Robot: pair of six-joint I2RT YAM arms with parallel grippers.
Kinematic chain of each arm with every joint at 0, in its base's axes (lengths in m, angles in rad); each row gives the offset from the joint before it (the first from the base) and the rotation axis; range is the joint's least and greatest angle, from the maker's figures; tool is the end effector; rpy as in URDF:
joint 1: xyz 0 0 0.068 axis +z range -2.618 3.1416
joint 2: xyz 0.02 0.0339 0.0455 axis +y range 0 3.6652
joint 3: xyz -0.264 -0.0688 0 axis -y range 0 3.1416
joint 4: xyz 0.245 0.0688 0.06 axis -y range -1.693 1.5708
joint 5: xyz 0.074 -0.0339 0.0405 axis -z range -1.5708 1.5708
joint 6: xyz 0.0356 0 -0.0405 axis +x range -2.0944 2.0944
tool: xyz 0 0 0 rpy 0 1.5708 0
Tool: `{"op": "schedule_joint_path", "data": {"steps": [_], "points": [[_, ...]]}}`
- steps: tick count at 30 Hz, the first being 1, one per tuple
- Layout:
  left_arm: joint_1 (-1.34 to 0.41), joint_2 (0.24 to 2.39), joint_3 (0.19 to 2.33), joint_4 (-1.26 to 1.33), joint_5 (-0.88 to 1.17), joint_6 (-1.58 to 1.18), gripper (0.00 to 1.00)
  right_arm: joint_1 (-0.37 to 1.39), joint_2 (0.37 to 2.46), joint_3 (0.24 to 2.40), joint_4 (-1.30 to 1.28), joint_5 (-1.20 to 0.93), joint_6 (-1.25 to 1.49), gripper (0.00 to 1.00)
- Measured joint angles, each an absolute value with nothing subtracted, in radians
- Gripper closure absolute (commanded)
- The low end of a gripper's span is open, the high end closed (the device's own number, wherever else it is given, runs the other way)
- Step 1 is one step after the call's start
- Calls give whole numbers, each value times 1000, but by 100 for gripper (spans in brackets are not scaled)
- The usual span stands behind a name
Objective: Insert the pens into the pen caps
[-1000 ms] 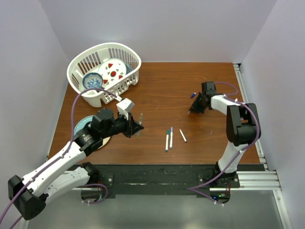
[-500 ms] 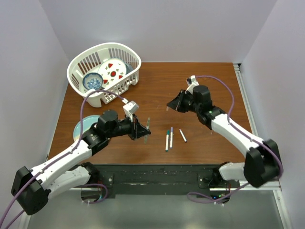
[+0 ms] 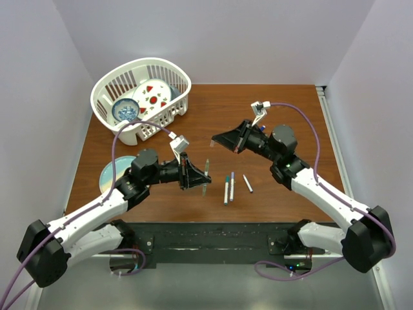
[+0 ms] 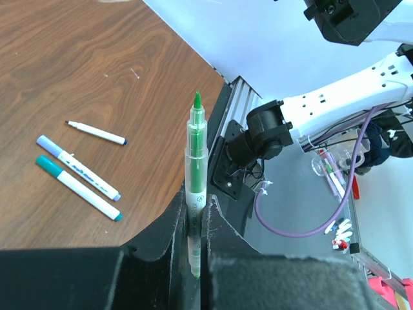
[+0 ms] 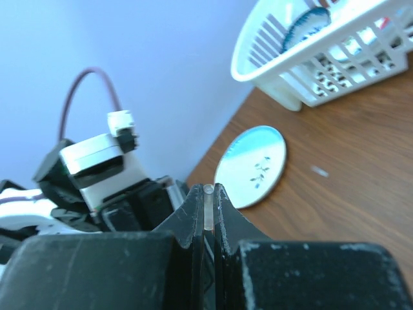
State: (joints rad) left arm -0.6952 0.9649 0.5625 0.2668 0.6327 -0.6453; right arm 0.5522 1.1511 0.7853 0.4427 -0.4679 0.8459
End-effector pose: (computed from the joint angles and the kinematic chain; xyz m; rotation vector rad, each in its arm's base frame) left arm 0.1557 -0.1573 0.2759 0.5776 1.8460 -1.4855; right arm 0.2199 0.1543 0.3311 -0.1774 1.6818 1.4370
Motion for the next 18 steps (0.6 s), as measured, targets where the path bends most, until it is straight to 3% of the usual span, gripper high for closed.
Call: {"op": "schedule_joint_path", "data": {"steps": [18], "points": [[-695, 969, 562, 283, 643, -653, 100, 623, 1060, 734, 467, -490, 872, 100]]}}
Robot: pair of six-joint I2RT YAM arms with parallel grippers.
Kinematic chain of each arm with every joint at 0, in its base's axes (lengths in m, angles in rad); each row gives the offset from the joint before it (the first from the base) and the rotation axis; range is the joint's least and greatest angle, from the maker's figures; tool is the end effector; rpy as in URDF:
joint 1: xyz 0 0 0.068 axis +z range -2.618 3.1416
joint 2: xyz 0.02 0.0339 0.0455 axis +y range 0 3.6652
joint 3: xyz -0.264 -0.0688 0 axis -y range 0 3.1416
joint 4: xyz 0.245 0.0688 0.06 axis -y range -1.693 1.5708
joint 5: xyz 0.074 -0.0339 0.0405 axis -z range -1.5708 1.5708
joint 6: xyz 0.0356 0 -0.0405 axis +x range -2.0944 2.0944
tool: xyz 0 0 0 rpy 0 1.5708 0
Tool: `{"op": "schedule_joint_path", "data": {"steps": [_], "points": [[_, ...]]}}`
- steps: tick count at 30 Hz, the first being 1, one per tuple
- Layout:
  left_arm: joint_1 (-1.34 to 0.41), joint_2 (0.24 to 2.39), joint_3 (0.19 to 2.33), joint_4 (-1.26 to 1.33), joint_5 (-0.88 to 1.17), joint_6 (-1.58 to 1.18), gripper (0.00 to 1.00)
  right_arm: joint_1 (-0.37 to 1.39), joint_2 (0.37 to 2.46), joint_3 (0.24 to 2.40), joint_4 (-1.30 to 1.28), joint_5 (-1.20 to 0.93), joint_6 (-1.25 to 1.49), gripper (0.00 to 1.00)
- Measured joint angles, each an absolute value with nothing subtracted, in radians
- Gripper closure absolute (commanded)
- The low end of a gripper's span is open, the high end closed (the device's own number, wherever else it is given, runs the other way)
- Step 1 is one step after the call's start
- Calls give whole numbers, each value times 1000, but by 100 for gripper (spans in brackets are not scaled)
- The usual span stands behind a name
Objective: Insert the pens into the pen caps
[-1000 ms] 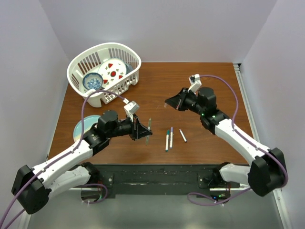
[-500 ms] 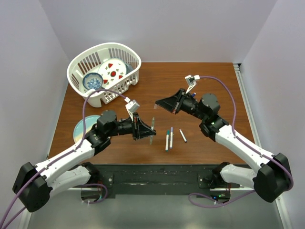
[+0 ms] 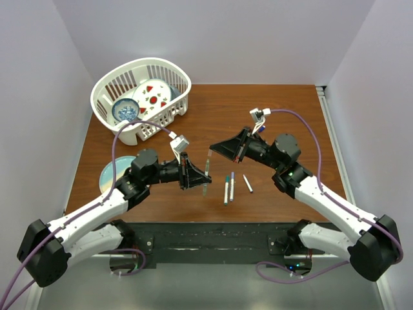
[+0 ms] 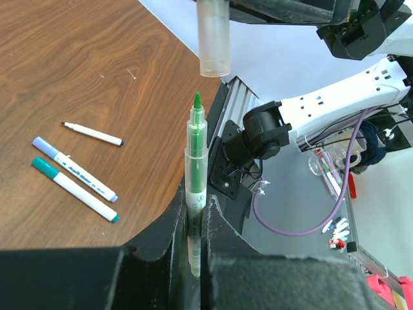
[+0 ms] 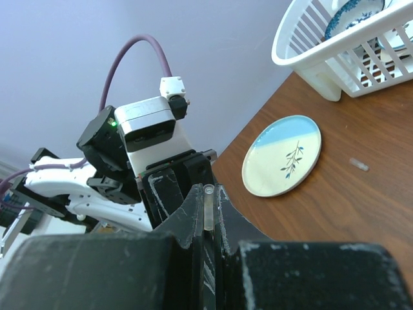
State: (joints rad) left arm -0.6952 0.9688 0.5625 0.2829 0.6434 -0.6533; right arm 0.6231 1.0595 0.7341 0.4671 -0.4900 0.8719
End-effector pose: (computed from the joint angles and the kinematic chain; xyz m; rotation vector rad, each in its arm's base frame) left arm 0.1560 -0.1579 0.2768 0.5828 1.8361 -1.5005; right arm 0.1904 0.1575 0.3372 -0.2569 1.6310 1.5343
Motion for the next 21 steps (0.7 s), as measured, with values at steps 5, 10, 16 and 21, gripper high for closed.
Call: {"op": "schedule_joint_path", "data": {"steps": [5, 10, 16, 21], "points": [[-695, 969, 562, 283, 643, -653, 100, 629, 1058, 734, 463, -490, 870, 100], [-695, 969, 562, 283, 644, -653, 100, 638, 1060, 734, 456, -489, 863, 100], [-695, 969, 562, 283, 643, -653, 100, 650, 1060, 734, 437, -488, 847, 100], [-695, 970, 562, 282, 643, -653, 100, 656, 1060, 734, 430, -482, 834, 100]]}}
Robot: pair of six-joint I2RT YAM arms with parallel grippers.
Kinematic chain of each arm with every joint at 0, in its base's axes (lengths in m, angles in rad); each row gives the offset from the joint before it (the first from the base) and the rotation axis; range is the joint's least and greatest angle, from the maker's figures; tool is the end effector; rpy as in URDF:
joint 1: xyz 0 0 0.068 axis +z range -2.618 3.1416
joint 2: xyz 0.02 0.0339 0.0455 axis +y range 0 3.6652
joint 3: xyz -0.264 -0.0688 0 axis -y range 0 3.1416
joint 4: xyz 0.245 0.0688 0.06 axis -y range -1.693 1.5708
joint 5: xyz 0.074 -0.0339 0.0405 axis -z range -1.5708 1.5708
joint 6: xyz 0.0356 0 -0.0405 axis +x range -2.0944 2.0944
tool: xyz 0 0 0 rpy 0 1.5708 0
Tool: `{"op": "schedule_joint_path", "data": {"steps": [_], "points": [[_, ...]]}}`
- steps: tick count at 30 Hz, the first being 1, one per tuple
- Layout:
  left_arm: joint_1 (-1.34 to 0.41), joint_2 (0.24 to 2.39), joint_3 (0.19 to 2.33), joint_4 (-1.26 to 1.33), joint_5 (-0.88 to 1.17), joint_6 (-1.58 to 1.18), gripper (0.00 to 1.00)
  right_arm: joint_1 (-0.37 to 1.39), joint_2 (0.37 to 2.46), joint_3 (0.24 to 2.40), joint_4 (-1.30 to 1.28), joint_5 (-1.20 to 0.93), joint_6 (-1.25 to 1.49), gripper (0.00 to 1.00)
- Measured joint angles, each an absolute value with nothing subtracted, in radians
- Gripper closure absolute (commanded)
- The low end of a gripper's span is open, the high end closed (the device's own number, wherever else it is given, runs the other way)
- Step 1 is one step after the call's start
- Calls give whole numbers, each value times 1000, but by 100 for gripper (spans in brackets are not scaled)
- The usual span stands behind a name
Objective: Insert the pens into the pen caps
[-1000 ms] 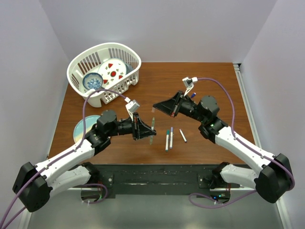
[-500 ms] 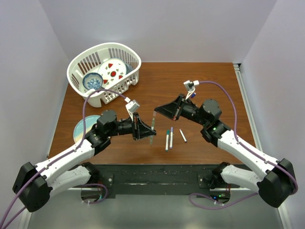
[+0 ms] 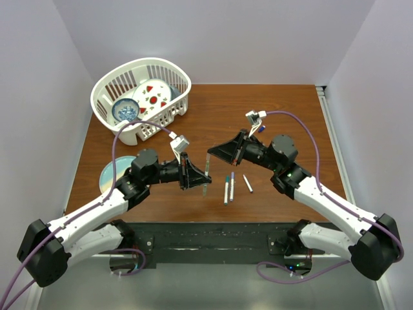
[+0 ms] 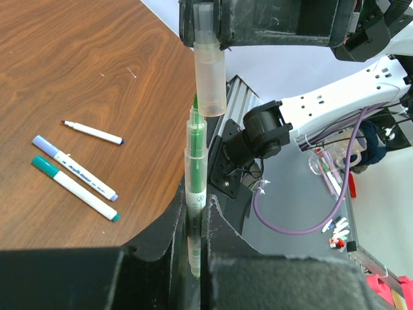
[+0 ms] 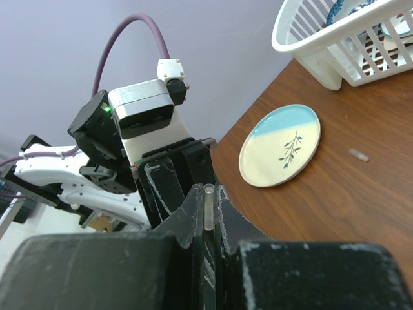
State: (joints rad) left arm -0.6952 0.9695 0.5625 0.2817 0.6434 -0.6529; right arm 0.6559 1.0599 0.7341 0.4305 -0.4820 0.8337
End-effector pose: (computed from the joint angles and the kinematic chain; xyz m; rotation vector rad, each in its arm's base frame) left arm 0.1561 -0.1580 0.2765 0.5828 1.8380 -1.5000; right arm 0.1858 0.1638 0.3332 -0.2979 1.6600 1.5188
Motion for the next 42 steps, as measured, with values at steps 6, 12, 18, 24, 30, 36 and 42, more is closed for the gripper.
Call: {"op": "schedule_joint_path", "data": {"steps": [6, 12, 18, 24, 30, 36, 42], "points": [[-695, 970, 562, 276, 644, -653, 100, 668, 1059, 732, 427, -467, 821, 100], [-695, 970, 558, 271, 646, -653, 100, 673, 1054, 729, 410, -458, 814, 100], [-695, 969, 558, 282, 646, -653, 100, 674, 1064, 767, 369, -455, 809, 100], [-695, 959, 558, 283, 646, -653, 100, 674, 1078, 788, 350, -453, 802, 100], [-695, 953, 558, 282, 646, -651, 100, 676, 1078, 798, 324, -436, 786, 100], [-695, 953, 558, 281, 646, -651, 100, 676, 1078, 810, 291, -430, 774, 100], [-695, 953, 558, 281, 646, -650, 100, 676, 1078, 832, 281, -427, 766, 100]]}}
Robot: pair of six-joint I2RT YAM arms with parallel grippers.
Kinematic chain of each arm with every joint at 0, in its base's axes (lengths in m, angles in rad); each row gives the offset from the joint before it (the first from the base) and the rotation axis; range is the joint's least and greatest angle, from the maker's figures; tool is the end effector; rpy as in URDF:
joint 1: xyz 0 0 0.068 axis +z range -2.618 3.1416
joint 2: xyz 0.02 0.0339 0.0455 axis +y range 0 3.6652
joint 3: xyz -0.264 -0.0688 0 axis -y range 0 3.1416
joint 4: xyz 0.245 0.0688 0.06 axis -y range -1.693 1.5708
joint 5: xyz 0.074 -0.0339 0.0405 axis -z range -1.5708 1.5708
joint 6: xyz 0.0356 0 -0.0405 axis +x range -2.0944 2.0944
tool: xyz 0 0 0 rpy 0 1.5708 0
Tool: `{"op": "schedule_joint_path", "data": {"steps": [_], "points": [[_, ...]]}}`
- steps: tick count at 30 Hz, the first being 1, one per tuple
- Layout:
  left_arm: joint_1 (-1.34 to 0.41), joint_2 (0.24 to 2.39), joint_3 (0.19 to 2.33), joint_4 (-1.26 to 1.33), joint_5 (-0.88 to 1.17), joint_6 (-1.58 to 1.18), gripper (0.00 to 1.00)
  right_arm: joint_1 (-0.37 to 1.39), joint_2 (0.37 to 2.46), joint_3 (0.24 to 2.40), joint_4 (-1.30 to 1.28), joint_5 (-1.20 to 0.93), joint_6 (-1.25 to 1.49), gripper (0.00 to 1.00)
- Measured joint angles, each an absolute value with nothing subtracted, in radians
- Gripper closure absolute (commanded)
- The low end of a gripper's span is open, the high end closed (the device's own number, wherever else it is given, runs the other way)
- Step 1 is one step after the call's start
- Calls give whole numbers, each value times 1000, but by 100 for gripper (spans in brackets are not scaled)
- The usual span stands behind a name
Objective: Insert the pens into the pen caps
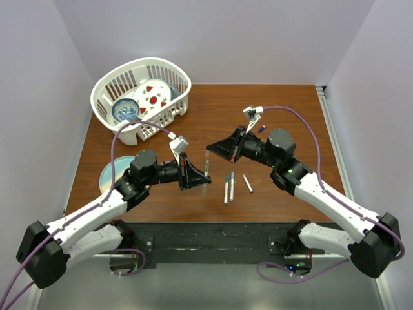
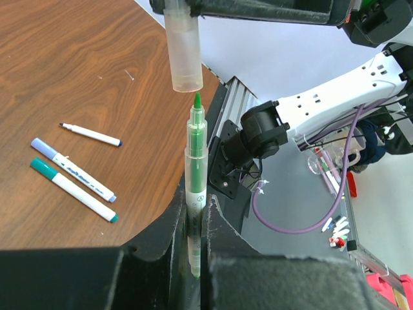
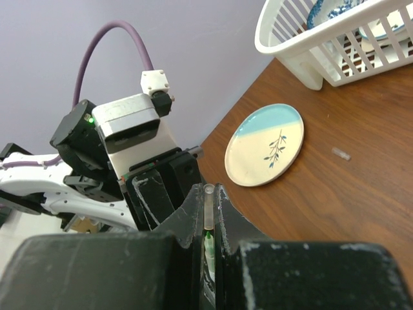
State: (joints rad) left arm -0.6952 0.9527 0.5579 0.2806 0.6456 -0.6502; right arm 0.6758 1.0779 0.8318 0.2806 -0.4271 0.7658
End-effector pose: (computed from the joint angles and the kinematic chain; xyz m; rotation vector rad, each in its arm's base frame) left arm 0.1537 -0.1561 0.2781 0.5891 1.8239 -1.5012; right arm 0.1887 0.1702 0.3482 -0.3036 1.7089 1.4329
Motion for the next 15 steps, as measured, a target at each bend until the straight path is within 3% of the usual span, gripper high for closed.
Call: {"op": "schedule_joint_path", "data": {"steps": [15], "points": [[-695, 949, 558, 274, 642, -643, 100, 676, 1070, 837, 260, -426, 761, 100]]}}
